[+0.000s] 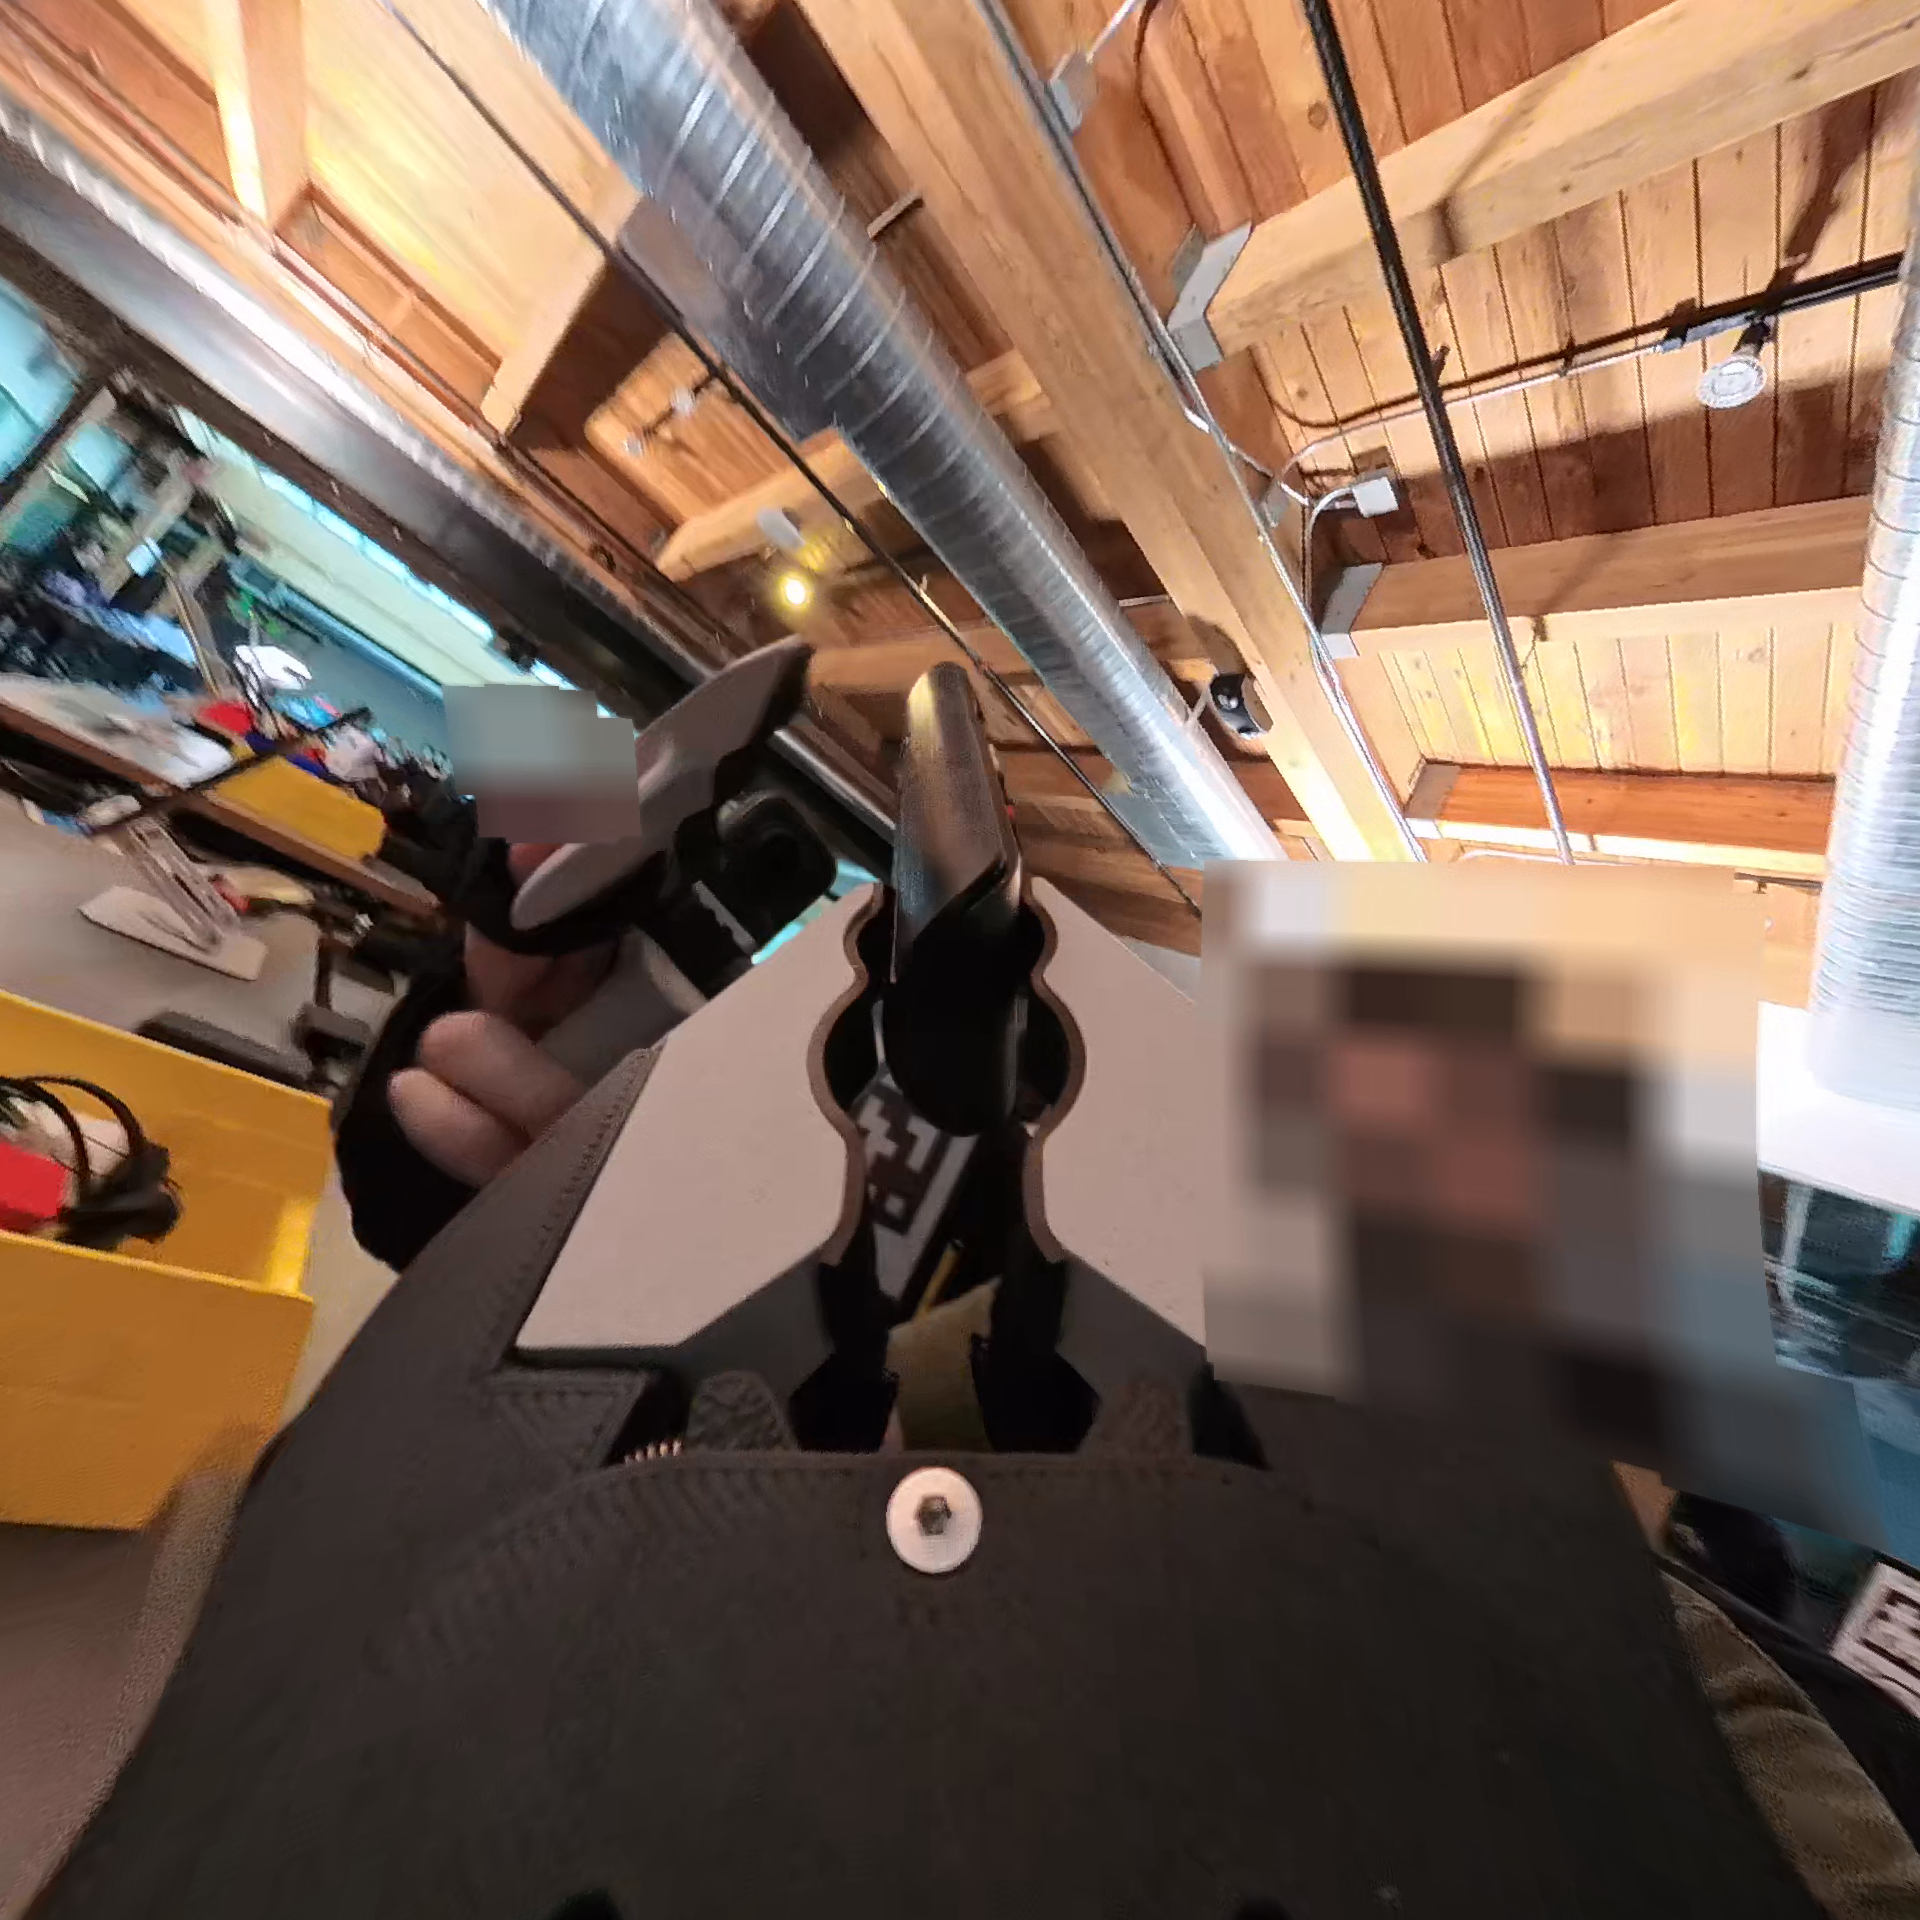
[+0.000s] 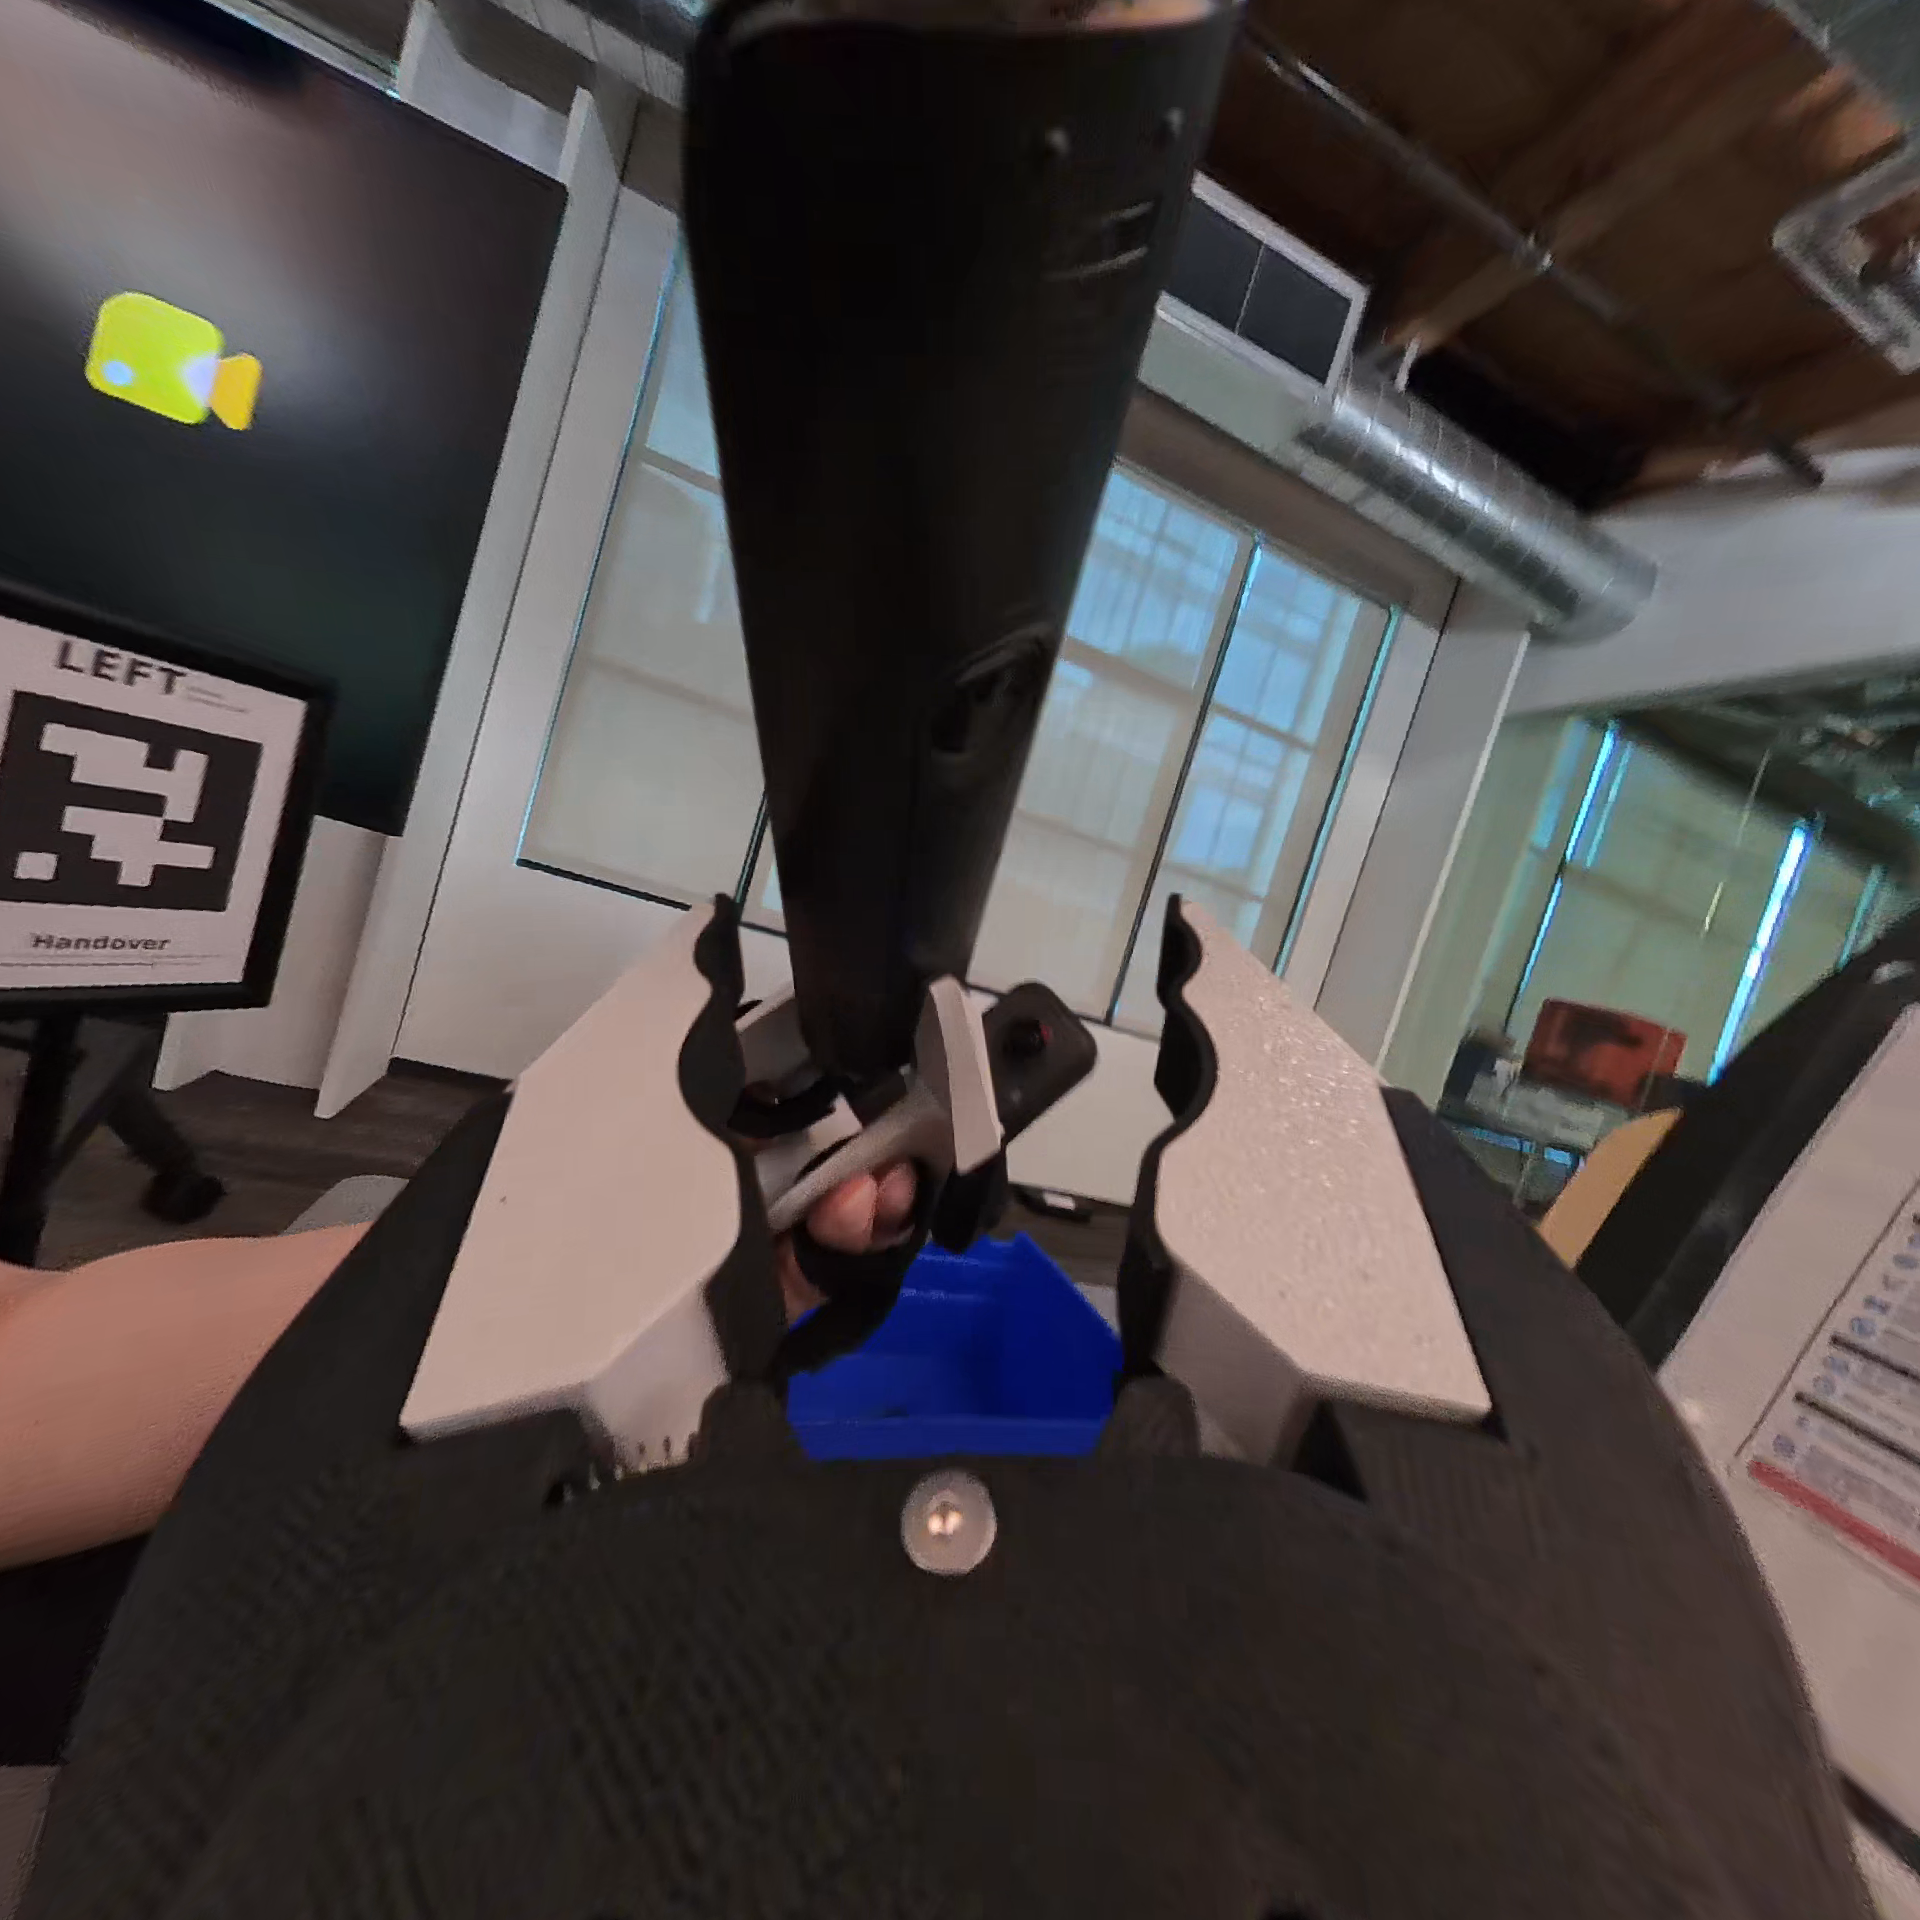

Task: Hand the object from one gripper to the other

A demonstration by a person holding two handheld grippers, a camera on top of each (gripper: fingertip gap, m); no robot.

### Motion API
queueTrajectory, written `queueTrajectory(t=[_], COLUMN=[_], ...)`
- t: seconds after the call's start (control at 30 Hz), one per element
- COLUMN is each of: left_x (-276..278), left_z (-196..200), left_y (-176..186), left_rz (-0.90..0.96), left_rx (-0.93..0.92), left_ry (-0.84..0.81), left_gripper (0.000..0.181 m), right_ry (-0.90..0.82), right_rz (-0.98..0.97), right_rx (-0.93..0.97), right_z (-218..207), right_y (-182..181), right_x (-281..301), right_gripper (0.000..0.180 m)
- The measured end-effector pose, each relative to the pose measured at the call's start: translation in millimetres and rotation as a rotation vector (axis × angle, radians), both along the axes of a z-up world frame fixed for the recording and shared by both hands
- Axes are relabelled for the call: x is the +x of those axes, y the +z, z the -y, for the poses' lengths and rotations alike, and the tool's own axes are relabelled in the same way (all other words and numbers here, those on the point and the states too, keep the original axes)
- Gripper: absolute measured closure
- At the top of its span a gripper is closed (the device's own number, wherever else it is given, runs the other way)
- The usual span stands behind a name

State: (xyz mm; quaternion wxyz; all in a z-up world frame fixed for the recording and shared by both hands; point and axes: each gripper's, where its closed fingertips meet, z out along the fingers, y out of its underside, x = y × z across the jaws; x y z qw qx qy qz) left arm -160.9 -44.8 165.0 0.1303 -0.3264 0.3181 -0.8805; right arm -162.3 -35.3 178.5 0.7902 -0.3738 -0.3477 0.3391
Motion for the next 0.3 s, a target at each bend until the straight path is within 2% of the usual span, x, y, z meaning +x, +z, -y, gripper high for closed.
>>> queueTrajectory(t=[0.03,0.13,0.17,0.3], left_x=[4.3,11.5,12.5,11.4], left_z=[6.4,19.0,20.2,22.3], left_y=[-2.3,-3.4,-2.7,-2.2], left_rz=[-0.021,-0.038,-0.033,-0.029], left_rx=[0.005,0.006,0.000,-0.026], left_ry=[-0.028,-0.072,-0.076,-0.113], left_gripper=[0.160,0.159,0.159,0.157], right_ry=[0.015,0.041,0.072,0.070], right_rz=[-0.003,-0.005,0.032,0.080], right_rx=[0.035,0.107,0.129,0.085], right_z=[7.4,24.1,31.8,32.7], right_y=[2.7,9.8,7.4,7.4], right_x=[-0.7,1.6,-1.6,-3.6], right_gripper=[0.104,0.114,0.134,0.135])
